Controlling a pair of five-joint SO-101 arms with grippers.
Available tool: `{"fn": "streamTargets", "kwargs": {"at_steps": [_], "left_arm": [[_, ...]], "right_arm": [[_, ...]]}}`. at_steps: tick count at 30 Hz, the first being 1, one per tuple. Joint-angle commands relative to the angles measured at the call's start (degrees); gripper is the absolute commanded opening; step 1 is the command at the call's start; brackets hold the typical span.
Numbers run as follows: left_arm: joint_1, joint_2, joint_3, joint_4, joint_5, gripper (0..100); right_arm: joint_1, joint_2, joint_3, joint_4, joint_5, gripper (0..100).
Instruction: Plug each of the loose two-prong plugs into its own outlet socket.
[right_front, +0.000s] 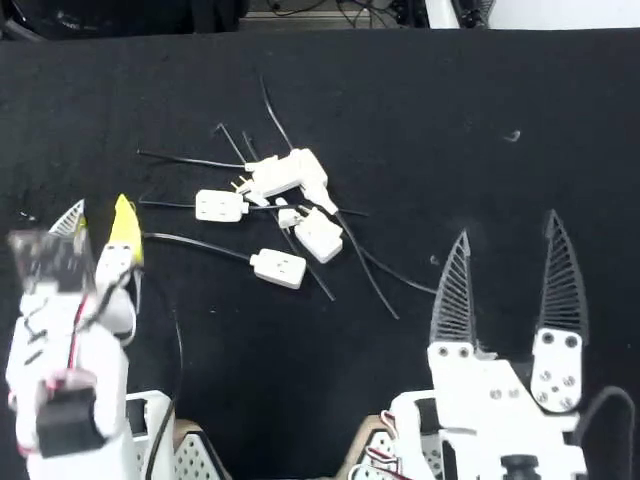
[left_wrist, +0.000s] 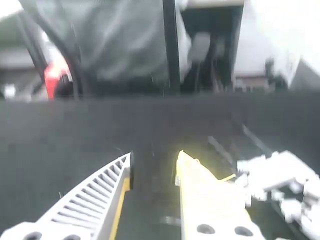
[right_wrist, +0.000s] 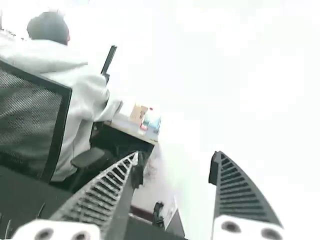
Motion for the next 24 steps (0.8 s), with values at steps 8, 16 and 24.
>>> {"fn": "streamTargets", "kwargs": {"at_steps": [8, 16, 24], "left_arm": [[10.6, 53.4, -9.1, -6.7, 0.0, 16], [17.2, 75.3, -22.0, -9.3, 11.8, 16], [17.5, 91.0, -36.0, -9.9, 19.5, 16]], "right_arm": [[0.9, 15.9, -7.6, 3.3, -0.6, 22.9], [0.5, 43.9, -10.2, 5.8, -0.7, 22.9], [-9.8, 52.3, 6.7, -7.5, -7.8, 22.9]]}}
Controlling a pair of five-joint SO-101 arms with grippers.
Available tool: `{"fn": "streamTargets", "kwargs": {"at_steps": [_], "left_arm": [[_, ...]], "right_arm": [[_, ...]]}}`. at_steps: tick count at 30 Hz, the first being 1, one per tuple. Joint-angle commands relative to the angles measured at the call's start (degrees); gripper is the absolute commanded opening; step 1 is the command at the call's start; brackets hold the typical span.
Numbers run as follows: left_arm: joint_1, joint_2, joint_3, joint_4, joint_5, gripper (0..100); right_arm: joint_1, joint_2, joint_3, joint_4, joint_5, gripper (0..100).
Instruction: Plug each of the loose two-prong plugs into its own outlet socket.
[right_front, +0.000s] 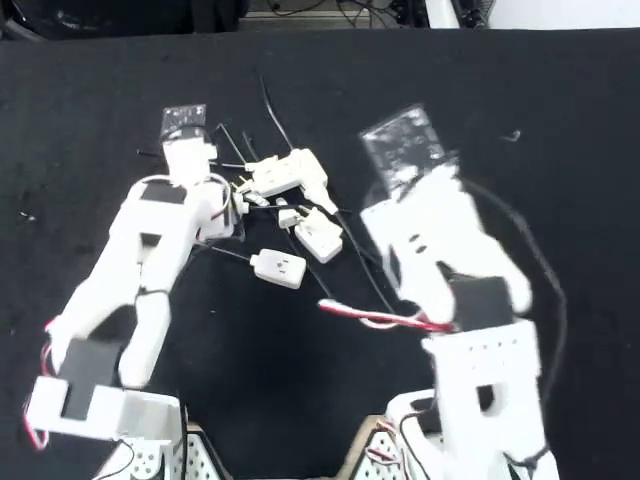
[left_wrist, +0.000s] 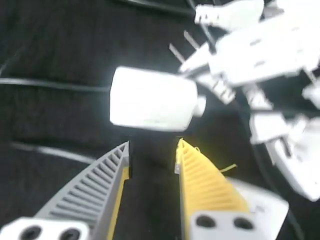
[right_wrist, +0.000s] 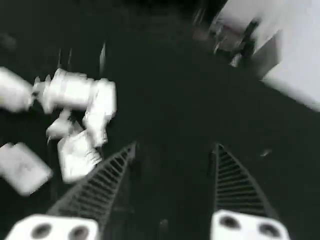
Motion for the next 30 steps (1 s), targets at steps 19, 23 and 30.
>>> {"fn": "streamTargets", "kwargs": {"at_steps": [19, 23, 30], "left_arm": [[-15.3, 36.7, -36.5, -12.9, 1.7, 15], [-17.7, 34.0, -41.5, -1.0, 1.7, 15], [-16.5, 24.2, -50.3, 27.7, -4.9, 16]], "right_arm": [[-6.2, 0.5, 30.0, -34.2, -8.3, 22.9], [-6.1, 0.5, 30.0, -34.2, -8.6, 22.9], [-6.0, 0.3, 29.6, -32.3, -8.7, 22.9]]}}
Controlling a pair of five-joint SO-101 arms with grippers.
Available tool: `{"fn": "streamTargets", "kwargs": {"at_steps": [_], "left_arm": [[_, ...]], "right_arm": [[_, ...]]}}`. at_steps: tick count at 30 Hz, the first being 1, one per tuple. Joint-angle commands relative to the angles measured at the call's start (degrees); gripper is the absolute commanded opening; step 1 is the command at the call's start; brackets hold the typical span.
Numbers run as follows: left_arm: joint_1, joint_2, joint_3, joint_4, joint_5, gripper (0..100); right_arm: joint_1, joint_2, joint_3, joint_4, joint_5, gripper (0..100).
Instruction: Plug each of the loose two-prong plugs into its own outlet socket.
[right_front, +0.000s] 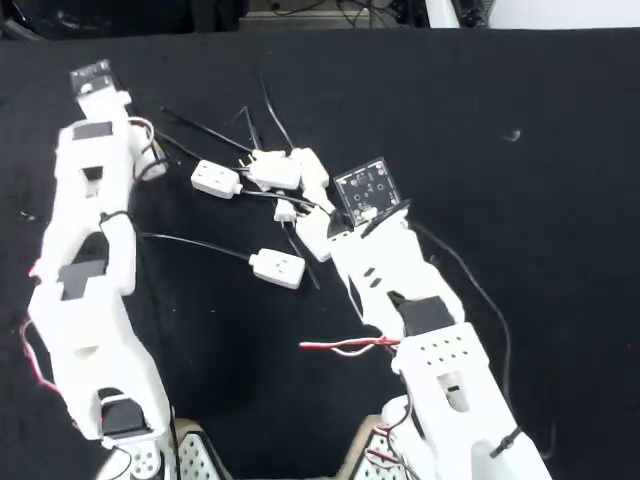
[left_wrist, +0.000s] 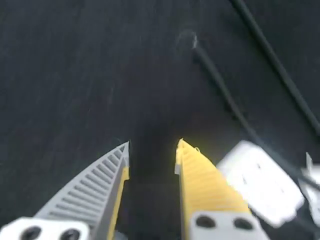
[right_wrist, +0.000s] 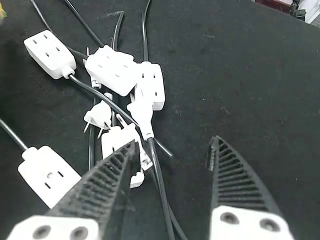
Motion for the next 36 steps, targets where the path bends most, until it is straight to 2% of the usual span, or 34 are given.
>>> {"fn": "streamTargets", "kwargs": {"at_steps": [1, 3, 6, 10, 12, 15, 19, 23, 25, 29, 31, 33, 36], "left_arm": [[1.9, -9.1, -7.0, 17.8, -8.9, 16], [4.1, -10.5, -7.0, 22.8, -12.9, 16], [5.2, -11.4, -5.5, 27.1, -14.0, 16], [5.8, -12.6, 2.4, 26.9, -14.5, 16], [7.2, -15.2, 9.4, 23.2, -14.9, 16], [9.8, -23.4, 22.2, 14.9, -14.8, 16], [14.6, -37.1, 40.5, 0.7, -14.0, 16], [18.3, -46.9, 53.4, -12.7, -8.2, 16], [20.6, -48.8, 56.9, -16.9, -5.7, 16], [26.9, -49.1, 59.1, -17.6, -1.7, 25], [30.1, -49.1, 60.3, -17.7, -1.1, 26], [32.1, -49.1, 60.6, -18.0, -4.7, 26], [32.8, -49.1, 60.8, -18.0, -16.5, 26]], "right_arm": [[-0.4, -0.5, -1.4, 2.0, -0.4, 22.9], [-0.6, -2.2, -2.2, 5.6, -0.4, 22.9], [-4.2, -5.6, -1.4, 8.5, -0.4, 22.9], [-13.5, -8.1, 4.5, 4.0, 0.3, 22.9], [-14.2, -8.1, 6.0, 1.5, 2.4, 22.9], [-10.3, -8.5, 6.0, 0.5, 2.1, 22.9], [-1.8, -8.6, 3.8, 0.7, -2.7, 22.9], [4.0, -8.6, 2.9, 0.7, -7.6, 22.9], [6.1, -8.6, 2.6, 0.7, -9.1, 22.9], [10.7, -8.6, 2.0, 0.4, -11.2, 22.9], [13.4, -8.6, 1.3, 0.6, -12.3, 22.9], [16.2, -8.6, 1.0, 0.5, -13.1, 22.9], [20.0, -8.6, 0.2, 0.5, -13.5, 22.9]]}}
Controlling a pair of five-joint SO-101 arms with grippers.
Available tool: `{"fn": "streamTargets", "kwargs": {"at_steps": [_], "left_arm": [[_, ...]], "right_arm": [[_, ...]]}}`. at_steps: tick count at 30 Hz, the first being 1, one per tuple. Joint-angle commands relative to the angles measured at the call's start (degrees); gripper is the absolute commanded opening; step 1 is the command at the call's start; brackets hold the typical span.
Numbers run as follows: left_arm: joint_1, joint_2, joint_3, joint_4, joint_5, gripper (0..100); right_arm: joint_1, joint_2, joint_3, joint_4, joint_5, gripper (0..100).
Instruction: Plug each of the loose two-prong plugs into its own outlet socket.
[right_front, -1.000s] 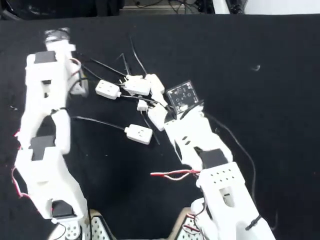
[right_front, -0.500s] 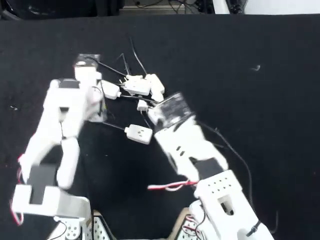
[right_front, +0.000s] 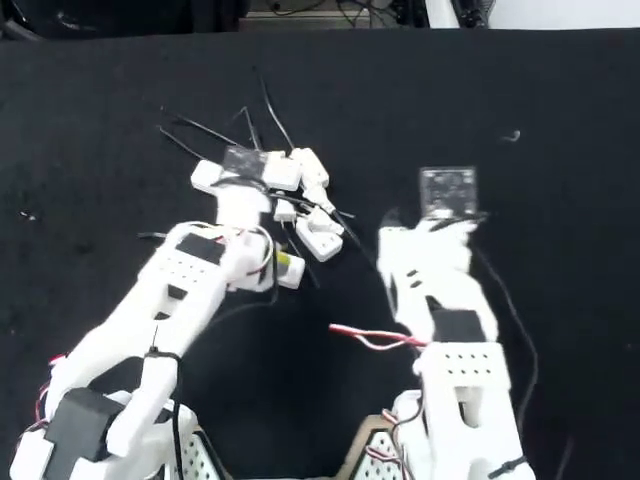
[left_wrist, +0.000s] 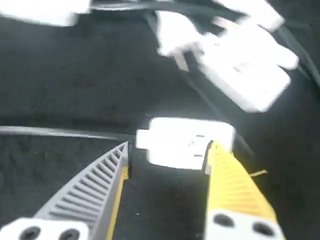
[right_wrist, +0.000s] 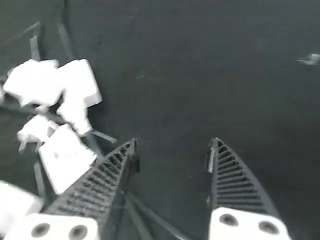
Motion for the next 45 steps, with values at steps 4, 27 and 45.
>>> {"fn": "streamTargets", "kwargs": {"at_steps": [4, 27, 45], "left_arm": [[1.6, -2.0, -1.4, -0.9, -25.1, 26], [4.9, 25.5, -25.5, 10.8, -47.8, 26], [5.1, 11.7, -24.2, 31.7, -53.7, 3]], "right_arm": [[6.2, -2.1, -5.0, -1.4, -0.7, 22.9], [6.0, -2.1, -5.1, -1.5, -0.3, 22.9], [6.1, -2.1, -5.6, -1.5, -0.1, 22.9]]}}
